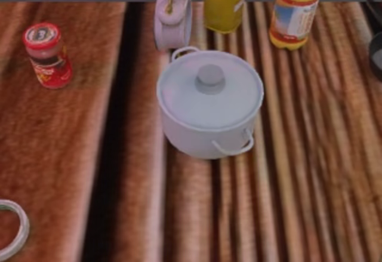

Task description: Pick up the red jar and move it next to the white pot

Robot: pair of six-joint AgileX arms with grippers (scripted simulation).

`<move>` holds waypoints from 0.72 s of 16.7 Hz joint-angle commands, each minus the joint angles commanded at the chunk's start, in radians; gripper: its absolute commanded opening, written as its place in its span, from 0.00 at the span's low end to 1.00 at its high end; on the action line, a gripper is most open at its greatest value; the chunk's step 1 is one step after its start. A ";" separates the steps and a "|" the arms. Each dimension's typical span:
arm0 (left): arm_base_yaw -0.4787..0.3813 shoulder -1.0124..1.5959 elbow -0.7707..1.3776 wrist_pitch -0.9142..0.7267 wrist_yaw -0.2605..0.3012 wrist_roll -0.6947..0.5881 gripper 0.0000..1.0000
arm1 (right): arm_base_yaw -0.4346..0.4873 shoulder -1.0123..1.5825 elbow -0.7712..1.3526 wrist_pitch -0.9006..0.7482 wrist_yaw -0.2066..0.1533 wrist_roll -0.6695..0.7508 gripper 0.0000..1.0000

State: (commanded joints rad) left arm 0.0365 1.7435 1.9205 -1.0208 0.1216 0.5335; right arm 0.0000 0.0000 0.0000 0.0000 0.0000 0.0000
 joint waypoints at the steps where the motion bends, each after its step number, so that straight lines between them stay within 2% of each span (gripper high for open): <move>1: 0.000 0.096 0.095 -0.057 0.005 0.032 1.00 | 0.000 0.000 0.000 0.000 0.000 0.000 1.00; 7: -0.001 0.606 0.598 -0.360 0.027 0.208 1.00 | 0.000 0.000 0.000 0.000 0.000 0.000 1.00; 12: -0.003 0.897 0.882 -0.532 0.035 0.312 1.00 | 0.000 0.000 0.000 0.000 0.000 0.000 1.00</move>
State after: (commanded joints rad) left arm 0.0336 2.6409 2.8027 -1.5533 0.1571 0.8455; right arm 0.0000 0.0000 0.0000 0.0000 0.0000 0.0000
